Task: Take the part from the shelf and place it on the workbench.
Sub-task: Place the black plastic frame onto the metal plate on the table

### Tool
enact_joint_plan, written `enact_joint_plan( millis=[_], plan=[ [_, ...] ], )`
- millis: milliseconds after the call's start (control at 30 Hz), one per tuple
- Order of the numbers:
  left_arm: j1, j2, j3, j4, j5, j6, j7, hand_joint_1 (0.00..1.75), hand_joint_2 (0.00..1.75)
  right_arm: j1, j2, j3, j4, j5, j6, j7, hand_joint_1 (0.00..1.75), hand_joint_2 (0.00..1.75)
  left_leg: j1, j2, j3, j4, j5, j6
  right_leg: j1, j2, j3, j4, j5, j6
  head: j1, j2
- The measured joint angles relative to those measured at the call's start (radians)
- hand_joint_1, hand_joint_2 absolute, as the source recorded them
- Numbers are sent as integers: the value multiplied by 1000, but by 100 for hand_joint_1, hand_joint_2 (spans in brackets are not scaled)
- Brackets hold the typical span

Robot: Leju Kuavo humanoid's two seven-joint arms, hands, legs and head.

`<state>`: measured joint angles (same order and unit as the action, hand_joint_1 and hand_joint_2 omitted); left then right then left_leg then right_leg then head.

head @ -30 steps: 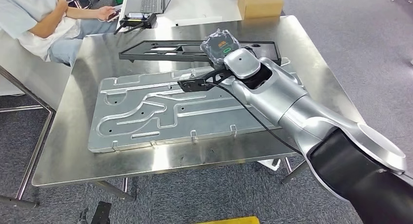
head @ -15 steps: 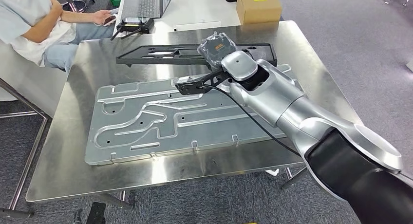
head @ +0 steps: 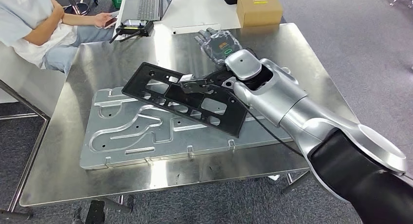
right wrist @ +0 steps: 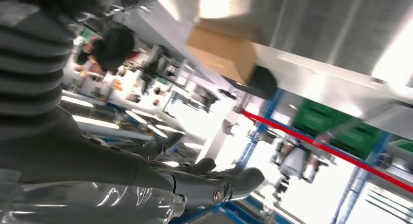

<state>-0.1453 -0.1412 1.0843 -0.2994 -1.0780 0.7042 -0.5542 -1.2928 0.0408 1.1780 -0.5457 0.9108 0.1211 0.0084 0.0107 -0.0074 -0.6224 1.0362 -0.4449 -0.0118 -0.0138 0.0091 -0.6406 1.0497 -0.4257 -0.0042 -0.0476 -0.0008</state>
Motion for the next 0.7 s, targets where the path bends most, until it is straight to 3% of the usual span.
enact_joint_plan(
  millis=[67,133,167,200,233,333,400,500,567,633,700],
  plan=[
    [-2,-2,6,1,1,0,-4,0,0,-2,0,0,0,0,0,0,0,0,2,2,-25,59,-36,-10,-5,1,4,-6,3,-10,-2,0],
    [-5,-2,15,3,4,0,-10,0,0,-3,0,0,0,0,1,-1,0,0,3,2,-85,183,-92,-17,-4,1,5,-6,2,-14,-4,0],
    [-5,-2,19,4,5,0,-14,0,0,-2,0,0,0,1,1,-2,0,0,3,2,-113,236,-107,-19,-4,1,5,-6,1,-15,-4,0],
    [-6,-3,22,6,7,0,-16,0,0,-2,0,0,0,1,1,-3,0,0,3,2,-128,258,-104,-18,-3,1,6,-6,0,-15,-4,0],
    [-6,-3,25,7,8,0,-18,0,0,-2,0,0,0,1,2,-4,0,0,3,2,-123,241,-82,-16,-3,1,8,-6,-1,-15,-4,0],
    [-6,-3,28,10,9,0,-23,0,0,-5,0,0,0,2,2,-5,0,0,-1,2,-39,54,9,-3,-1,1,15,-6,-5,-10,-3,0],
    [-7,-3,29,13,7,0,-25,0,0,-8,0,0,0,2,2,-5,0,0,-6,2,-8,-8,19,5,1,1,14,-9,-5,-1,-3,0],
    [-8,-3,29,16,5,0,-25,0,0,-9,0,0,0,2,2,-7,0,0,-5,1,0,-22,24,19,4,0,16,-12,-8,15,-2,0],
    [-8,-3,29,17,3,0,-25,0,0,-11,-2,0,0,3,2,-9,0,0,0,3,6,-33,33,31,6,-2,-7,45,-49,23,2,0],
    [-8,-3,29,18,1,0,-25,0,0,-10,-4,0,0,3,3,-9,0,0,-1,4,4,-33,36,36,5,-3,-61,169,-115,27,5,0],
    [-9,-3,29,18,-1,0,-24,0,0,-3,-6,0,0,3,4,-9,0,0,-1,4,-1,-29,37,37,4,-4,-98,254,-142,29,5,0]
  ],
)
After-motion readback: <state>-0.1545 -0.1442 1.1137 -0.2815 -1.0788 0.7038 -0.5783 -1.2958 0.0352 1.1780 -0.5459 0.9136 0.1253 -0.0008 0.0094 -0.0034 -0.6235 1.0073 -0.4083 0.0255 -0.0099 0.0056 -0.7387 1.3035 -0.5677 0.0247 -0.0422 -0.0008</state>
